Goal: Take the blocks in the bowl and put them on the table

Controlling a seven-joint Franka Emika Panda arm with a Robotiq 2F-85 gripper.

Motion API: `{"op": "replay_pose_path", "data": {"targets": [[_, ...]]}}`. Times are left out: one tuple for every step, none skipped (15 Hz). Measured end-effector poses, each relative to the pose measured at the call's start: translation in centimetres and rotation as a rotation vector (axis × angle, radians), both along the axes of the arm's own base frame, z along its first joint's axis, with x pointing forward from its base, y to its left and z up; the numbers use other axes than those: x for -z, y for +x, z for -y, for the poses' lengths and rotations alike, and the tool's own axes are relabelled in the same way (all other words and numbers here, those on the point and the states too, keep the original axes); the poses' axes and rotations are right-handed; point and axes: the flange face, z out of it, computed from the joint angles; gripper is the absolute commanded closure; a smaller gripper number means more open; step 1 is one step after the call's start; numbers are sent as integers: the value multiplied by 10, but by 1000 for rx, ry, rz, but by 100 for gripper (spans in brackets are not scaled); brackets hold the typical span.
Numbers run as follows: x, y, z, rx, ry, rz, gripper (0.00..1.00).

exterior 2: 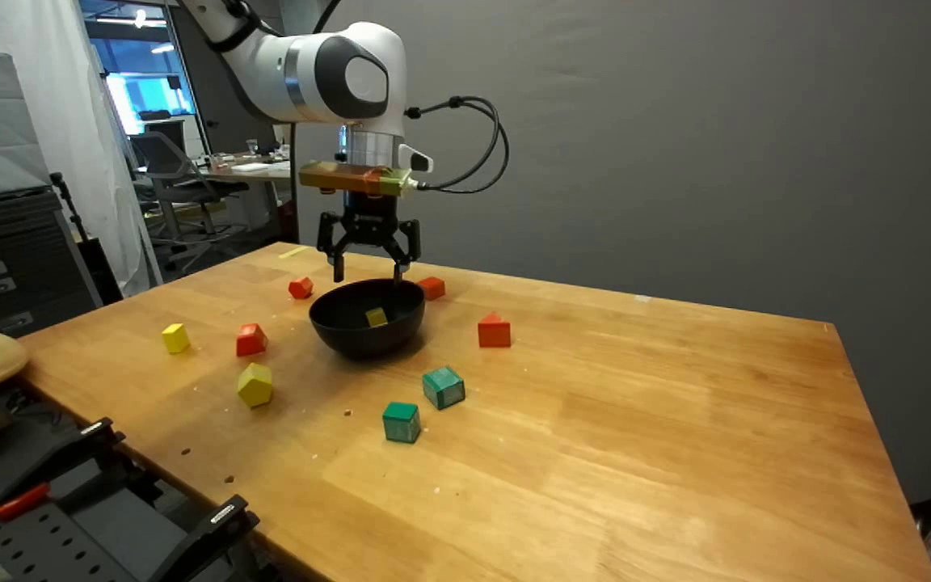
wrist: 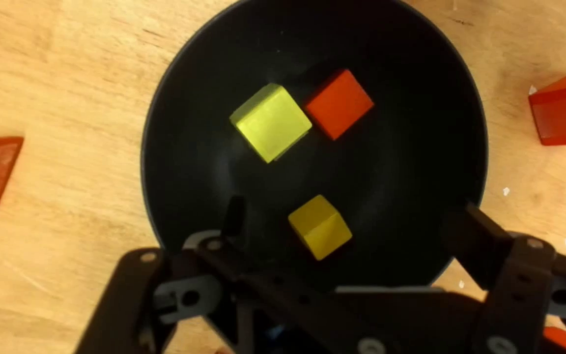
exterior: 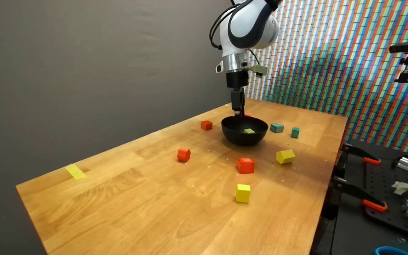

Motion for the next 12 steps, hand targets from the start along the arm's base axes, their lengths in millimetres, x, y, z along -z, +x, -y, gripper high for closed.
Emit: {"op": "replay_pose_path", "data": {"targets": [[3,-1,2,15,-8,-5,0],[8,-2,6,39,-15,-15,0],[15,-5,10,67,-21,-29,0],[24,-10,16,96,-23,-46,0],[35,-16,20,123,-19,-65,0],[44,-21,24,144,-14,-78,0],[55,-26,26,163,-8,-91,0],[64,-29,27,177,-5,-100,0],[72,-32,26,188,-2,-105,0],[79,-34,26,196,-3,-110,0],[83,-35,25,204,-4,-109,8],[83,-35,25,212,-6,-107,26]]}}
